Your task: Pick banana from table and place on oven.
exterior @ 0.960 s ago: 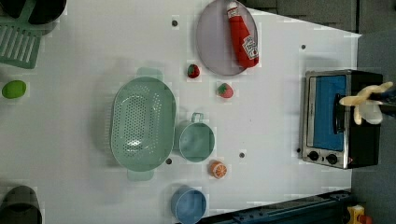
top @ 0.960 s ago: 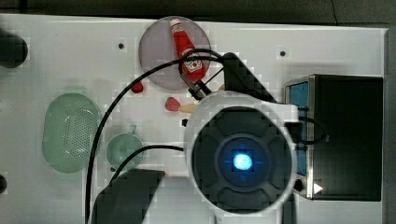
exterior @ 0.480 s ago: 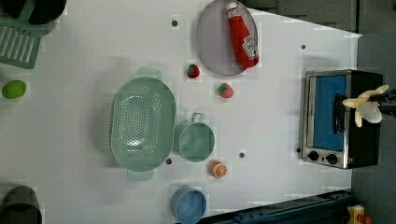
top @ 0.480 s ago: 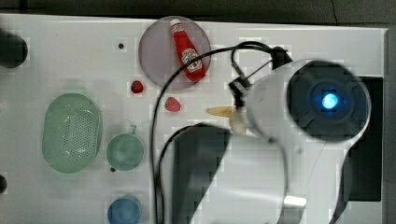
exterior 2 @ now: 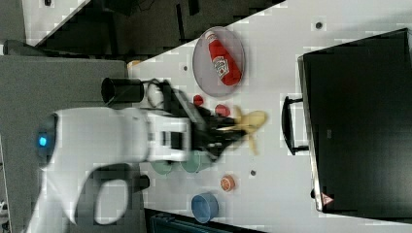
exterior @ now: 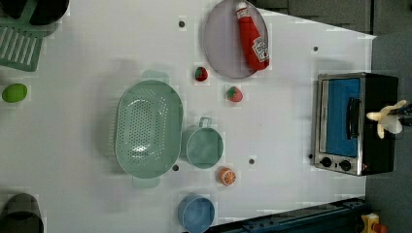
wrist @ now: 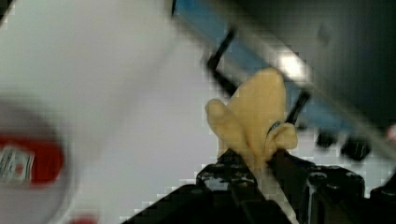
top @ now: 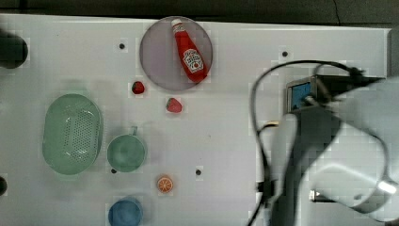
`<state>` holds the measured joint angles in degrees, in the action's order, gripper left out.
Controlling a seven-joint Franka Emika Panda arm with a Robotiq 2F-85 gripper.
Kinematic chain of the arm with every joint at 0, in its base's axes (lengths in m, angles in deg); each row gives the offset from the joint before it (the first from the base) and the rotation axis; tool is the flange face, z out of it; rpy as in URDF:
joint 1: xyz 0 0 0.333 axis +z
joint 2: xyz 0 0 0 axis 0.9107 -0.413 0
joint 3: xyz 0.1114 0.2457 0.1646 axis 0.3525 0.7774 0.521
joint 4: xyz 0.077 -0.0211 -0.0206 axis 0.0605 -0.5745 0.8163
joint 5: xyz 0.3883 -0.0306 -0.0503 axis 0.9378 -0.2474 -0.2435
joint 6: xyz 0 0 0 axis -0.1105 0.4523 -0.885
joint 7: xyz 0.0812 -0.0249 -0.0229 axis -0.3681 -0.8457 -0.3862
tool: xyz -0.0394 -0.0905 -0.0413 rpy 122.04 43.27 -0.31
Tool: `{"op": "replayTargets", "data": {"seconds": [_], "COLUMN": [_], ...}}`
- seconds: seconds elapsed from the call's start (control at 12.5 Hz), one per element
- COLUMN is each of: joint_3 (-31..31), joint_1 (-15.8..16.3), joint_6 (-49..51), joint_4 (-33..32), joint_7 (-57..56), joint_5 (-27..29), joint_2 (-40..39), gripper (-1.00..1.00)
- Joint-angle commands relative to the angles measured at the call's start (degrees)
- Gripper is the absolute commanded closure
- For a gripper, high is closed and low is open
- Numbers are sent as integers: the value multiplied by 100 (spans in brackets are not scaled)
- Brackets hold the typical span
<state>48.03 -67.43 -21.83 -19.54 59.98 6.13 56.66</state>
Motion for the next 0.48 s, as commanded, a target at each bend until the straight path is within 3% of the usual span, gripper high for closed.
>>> {"op": "replayTargets", "data": {"seconds": [0.08,0.48], "joint_3": [-540,-1081], "joint_1": [-82,-122], "joint_6": [-510,-1148], "joint_4": [66,66], "joint_7": [-1728,-2665], "joint_5": [-60,93], "joint_2": [-232,-937], "gripper": [47,47]}}
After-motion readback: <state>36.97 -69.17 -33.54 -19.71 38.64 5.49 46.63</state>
